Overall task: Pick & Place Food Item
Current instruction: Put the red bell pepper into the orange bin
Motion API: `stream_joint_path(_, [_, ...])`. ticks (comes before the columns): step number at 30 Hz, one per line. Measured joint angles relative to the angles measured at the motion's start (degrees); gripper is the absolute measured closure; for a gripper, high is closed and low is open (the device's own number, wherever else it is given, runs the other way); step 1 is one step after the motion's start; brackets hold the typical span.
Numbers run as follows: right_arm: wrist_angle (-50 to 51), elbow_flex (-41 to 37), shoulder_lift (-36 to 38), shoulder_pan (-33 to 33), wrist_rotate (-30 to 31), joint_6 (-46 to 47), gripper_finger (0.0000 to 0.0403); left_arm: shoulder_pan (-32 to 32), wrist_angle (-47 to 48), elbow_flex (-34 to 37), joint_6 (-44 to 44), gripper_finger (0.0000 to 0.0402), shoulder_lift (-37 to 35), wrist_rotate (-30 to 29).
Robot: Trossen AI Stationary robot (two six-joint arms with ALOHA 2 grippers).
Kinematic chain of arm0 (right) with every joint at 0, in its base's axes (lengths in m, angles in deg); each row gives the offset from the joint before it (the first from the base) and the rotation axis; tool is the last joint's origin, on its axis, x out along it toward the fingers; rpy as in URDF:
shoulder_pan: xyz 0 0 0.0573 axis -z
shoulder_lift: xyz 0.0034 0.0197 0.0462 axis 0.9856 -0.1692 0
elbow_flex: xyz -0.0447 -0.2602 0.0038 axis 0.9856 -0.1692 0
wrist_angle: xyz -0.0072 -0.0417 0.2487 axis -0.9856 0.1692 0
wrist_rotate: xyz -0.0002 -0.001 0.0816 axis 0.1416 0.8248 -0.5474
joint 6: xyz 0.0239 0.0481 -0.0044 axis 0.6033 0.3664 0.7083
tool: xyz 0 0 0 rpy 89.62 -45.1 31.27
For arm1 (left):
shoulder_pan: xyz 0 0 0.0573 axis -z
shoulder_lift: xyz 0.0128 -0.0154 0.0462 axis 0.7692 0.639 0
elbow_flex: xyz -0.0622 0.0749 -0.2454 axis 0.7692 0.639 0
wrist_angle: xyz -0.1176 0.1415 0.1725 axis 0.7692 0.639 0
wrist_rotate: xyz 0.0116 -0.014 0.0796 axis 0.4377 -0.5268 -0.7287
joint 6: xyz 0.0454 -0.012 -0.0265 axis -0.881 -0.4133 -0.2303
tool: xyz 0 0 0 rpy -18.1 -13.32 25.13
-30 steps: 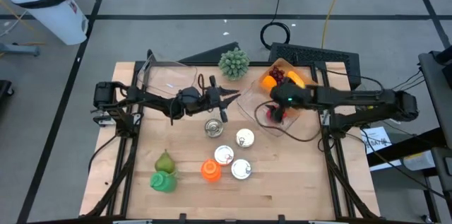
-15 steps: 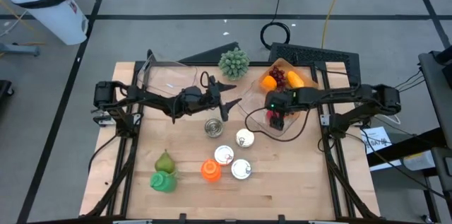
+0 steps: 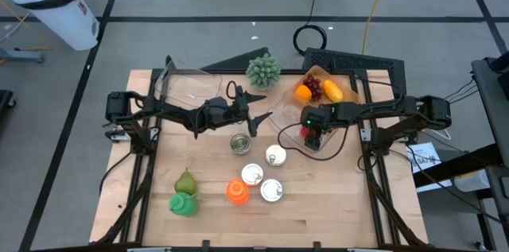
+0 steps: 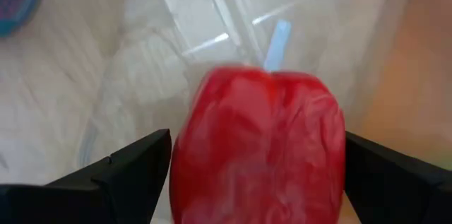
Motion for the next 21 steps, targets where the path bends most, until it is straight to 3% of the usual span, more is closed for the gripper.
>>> stream_joint_path(4, [-0.7,-0.3,0.0,0.0,0.6,-0.5,0.0062,0.0,0.0,0.0,0.0,0.0095,0.0,0.0])
stream_joint_path(9, [-1.5,0.1,2.2,0.0,0.7,-2.8,0.0126,0.0,0.0,0.0,-0.1,0.0096,0.0,0.0])
stream_joint_path(15, [-1.5,2.8,9.6,0.0,1.6,-4.1,0.0129,0.0,0.2,0.0,-0.1,0.0097,0.0,0.0])
stream_joint_path(18, [-1.8,3.2,15.0,0.0,7.7,-4.9,0.0128,0.0,0.5,0.0,-0.1,0.0094,0.0,0.1])
stream_joint_path(21, [-1.3,3.2,19.8,1.2,18.9,-4.5,0.0111,0.0,0.5,0.0,-0.1,0.0096,0.0,0.1])
